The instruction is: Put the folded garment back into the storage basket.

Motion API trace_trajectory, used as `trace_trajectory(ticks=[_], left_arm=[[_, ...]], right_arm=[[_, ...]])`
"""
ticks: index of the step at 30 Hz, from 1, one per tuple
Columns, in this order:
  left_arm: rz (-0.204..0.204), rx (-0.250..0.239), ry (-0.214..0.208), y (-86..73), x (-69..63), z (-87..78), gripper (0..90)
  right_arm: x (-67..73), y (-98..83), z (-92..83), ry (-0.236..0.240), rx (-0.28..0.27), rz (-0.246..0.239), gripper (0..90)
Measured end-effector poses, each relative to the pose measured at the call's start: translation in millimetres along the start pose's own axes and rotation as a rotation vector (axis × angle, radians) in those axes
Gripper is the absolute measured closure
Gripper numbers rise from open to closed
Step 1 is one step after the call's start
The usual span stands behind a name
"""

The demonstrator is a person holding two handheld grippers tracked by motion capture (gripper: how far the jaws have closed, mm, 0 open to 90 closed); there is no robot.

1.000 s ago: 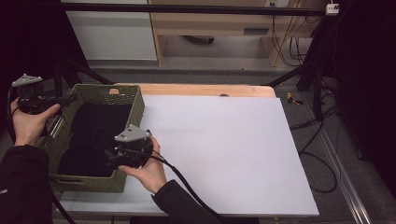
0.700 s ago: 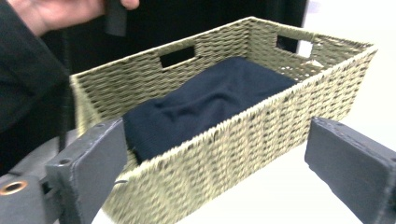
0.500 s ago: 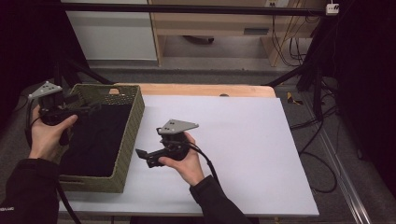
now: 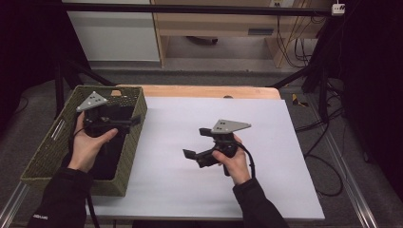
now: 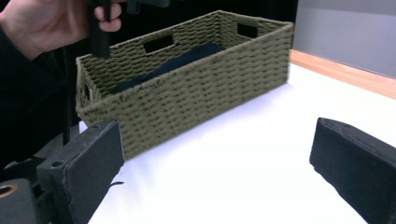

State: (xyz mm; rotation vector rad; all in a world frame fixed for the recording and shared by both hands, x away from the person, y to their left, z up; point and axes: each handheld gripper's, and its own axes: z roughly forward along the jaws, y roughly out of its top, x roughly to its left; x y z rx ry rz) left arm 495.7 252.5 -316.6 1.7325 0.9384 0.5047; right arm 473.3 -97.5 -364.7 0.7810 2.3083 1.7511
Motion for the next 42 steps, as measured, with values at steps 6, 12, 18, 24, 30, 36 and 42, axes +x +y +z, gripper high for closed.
trace_trajectory(ticks=[6,12,18,24,30,36,42], left_arm=[[0.012,-0.005,-0.072,-9.9,-36.5,14.8,0.0],[0.041,0.003,-0.123,-29.8,-66.4,30.0,0.0],[0.038,0.027,-0.193,-62.2,-86.9,38.7,0.0],[0.032,0.046,-0.210,-94.4,-92.5,41.4,0.0],[0.017,0.082,-0.222,-115.5,-90.4,45.3,0.0],[0.014,0.096,-0.239,-136.6,-90.4,49.2,0.0],[0.046,0.124,-0.220,-146.9,-86.4,52.0,0.0]], right_arm=[[-20.2,-13.0,-35.6,-0.027,0.012,0.009,2.8],[-34.4,-27.6,-64.5,-0.070,0.022,0.006,2.9],[-49.9,-44.7,-86.2,-0.116,0.028,0.029,3.5],[-63.4,-67.0,-101.4,-0.157,0.057,0.041,3.9],[-75.8,-93.7,-116.2,-0.189,0.080,0.077,3.7],[-81.4,-113.0,-126.6,-0.218,0.086,0.103,3.8],[-83.5,-124.5,-130.6,-0.266,0.084,0.105,3.9]])
